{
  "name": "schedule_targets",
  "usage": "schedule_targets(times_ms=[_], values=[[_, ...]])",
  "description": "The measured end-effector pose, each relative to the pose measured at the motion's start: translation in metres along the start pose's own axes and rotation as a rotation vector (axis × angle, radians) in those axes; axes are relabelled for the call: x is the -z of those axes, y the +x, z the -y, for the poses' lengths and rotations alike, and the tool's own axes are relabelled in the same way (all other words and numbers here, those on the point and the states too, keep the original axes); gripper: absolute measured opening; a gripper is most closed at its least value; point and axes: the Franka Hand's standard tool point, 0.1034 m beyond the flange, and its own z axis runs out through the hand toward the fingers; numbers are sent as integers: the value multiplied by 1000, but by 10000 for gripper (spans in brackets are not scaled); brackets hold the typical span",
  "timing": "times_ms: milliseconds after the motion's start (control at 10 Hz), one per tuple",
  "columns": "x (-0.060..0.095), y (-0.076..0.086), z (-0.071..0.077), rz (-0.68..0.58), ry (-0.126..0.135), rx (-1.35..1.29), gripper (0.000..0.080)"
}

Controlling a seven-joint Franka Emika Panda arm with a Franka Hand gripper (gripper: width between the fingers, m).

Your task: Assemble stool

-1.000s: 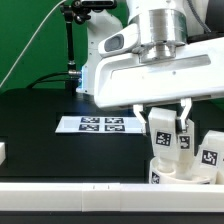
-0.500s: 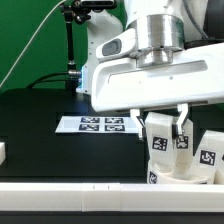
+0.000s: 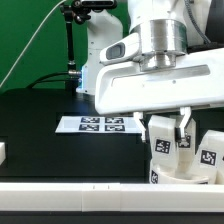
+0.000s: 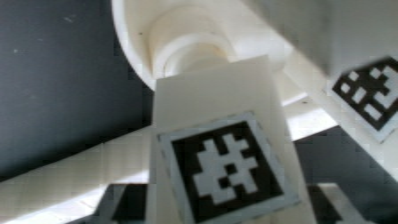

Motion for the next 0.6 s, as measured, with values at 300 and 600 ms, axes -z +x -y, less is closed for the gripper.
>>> schedule_targets(times_ms=[300, 600], values=[[0, 0, -5, -37, -8, 6, 323], [0, -1, -3, -40, -6, 10, 323]])
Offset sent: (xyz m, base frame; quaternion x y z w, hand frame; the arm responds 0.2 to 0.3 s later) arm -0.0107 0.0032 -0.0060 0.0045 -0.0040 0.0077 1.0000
